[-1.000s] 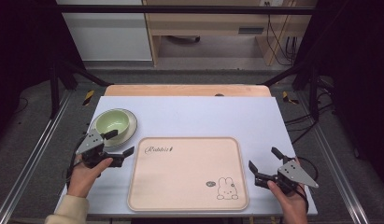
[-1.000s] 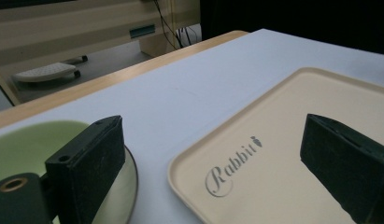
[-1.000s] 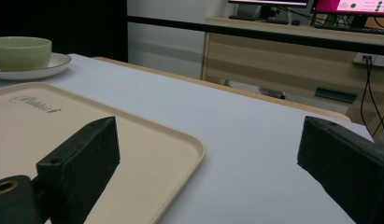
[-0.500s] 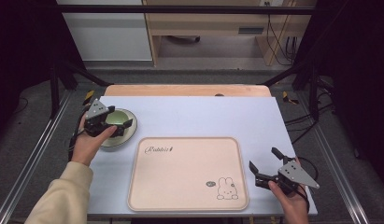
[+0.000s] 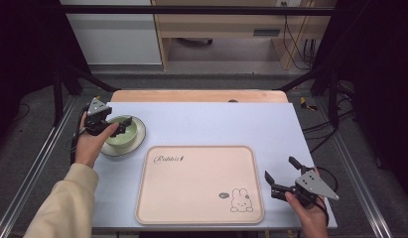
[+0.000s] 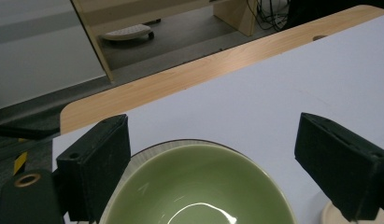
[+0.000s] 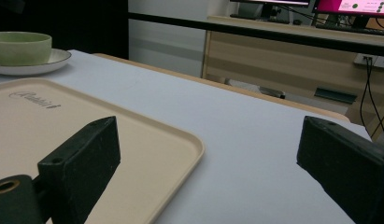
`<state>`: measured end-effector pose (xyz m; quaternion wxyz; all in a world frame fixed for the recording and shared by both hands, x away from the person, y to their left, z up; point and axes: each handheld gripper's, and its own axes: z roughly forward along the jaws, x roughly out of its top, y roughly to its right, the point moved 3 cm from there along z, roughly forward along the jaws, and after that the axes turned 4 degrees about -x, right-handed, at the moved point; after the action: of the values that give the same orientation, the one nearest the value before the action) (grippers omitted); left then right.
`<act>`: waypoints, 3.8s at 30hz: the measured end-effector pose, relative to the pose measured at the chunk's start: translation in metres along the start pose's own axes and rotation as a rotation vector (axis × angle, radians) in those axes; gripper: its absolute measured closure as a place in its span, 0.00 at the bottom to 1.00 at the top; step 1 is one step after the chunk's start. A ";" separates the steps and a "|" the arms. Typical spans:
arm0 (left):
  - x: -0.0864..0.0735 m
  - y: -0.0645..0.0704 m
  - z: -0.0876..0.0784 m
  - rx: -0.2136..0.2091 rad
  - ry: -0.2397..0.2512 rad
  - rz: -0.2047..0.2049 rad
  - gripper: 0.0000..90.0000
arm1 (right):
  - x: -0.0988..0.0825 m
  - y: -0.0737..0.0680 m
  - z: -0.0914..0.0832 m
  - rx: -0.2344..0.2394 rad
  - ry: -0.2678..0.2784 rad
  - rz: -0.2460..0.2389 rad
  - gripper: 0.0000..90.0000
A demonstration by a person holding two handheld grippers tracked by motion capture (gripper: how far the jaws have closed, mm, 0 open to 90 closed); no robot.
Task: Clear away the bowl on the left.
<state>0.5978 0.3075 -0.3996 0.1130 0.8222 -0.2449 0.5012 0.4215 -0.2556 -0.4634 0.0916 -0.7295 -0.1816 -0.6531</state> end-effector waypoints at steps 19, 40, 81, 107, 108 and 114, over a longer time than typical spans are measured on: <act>-0.018 -0.033 -0.016 0.151 -0.090 -0.077 0.23 | -0.003 -0.002 0.004 0.008 -0.018 -0.001 0.07; -0.057 -0.046 0.000 0.211 -0.244 -0.313 0.57 | -0.004 -0.002 0.007 0.038 -0.029 -0.004 0.06; -0.048 -0.043 -0.009 0.135 -0.207 -0.536 0.92 | -0.006 -0.003 0.007 0.040 -0.033 -0.001 0.06; 0.004 0.014 -0.031 -0.054 -0.139 -0.389 0.92 | -0.003 -0.002 0.006 0.023 -0.001 -0.024 0.05; 0.006 0.017 -0.031 -0.061 -0.141 -0.378 0.92 | -0.003 -0.002 0.006 0.023 0.000 -0.023 0.05; 0.010 0.030 -0.027 -0.109 -0.133 -0.369 0.92 | -0.003 -0.002 0.006 0.023 -0.002 -0.021 0.05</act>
<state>0.5650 0.2906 -0.3797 0.2307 0.8771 -0.1237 0.4028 0.4262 -0.2514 -0.4673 0.0929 -0.7273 -0.1965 -0.6510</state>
